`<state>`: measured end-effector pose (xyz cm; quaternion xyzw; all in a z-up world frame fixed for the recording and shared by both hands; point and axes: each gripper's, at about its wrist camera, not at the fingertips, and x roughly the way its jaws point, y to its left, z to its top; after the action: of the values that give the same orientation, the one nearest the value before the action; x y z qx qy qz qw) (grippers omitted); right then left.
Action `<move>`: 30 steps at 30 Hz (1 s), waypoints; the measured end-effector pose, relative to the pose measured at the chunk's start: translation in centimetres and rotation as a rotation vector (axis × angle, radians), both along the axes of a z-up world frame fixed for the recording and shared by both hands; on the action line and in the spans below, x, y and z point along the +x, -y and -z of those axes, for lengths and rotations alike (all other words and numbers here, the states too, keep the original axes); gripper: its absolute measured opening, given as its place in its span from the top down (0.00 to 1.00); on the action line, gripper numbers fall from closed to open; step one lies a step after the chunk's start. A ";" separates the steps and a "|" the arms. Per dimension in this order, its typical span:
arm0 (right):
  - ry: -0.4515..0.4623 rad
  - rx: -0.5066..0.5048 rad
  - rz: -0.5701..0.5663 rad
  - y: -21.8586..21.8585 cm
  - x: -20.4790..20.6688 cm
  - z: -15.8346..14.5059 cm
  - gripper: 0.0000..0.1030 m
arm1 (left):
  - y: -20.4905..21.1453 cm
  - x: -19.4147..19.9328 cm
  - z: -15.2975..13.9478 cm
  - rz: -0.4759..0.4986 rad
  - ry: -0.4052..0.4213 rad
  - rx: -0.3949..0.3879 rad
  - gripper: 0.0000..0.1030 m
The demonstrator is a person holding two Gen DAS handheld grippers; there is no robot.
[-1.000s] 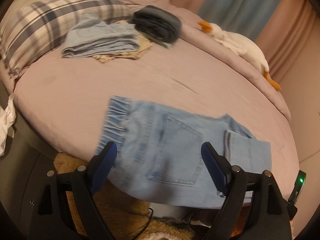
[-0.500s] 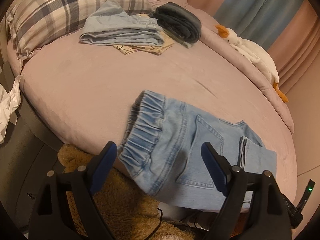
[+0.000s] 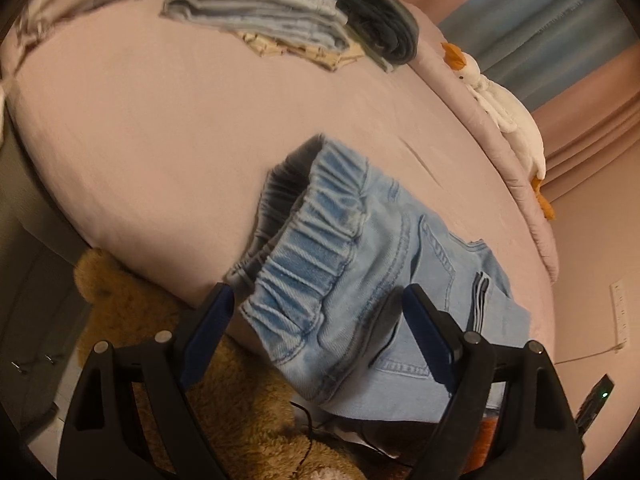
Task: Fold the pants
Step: 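Grasp the elastic waistband with the left gripper and lift it, then fold the held waistband over toward the hems with the left gripper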
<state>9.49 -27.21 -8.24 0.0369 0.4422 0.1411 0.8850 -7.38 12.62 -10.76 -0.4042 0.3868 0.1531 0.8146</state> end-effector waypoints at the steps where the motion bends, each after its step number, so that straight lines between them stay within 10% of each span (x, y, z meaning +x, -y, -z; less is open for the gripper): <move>1: -0.002 0.002 -0.002 0.0 -0.1 0.0 0.16 | -0.1 0.0 0.4 0.003 0.016 -0.038 0.17; 8: -0.019 -0.001 -0.004 -0.3 -0.1 0.4 0.16 | -0.1 0.0 0.8 -0.017 0.034 -0.074 0.20; 15: -0.037 0.006 -0.031 -1.0 -0.1 0.6 0.16 | 0.2 -0.3 0.9 -0.038 -0.004 -0.061 0.48; 20: -0.046 0.005 -0.036 -1.0 0.0 0.7 0.16 | 2.0 0.1 -1.6 -0.032 0.022 0.089 0.61; 30: -0.050 0.020 -0.025 -0.7 -0.1 0.7 0.16 | 3.2 0.8 -4.3 -0.028 0.098 0.125 0.68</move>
<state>9.40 -26.51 -8.94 0.0438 0.4632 0.1558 0.8713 -6.63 9.41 -6.47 -0.3647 0.3303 0.1683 0.8541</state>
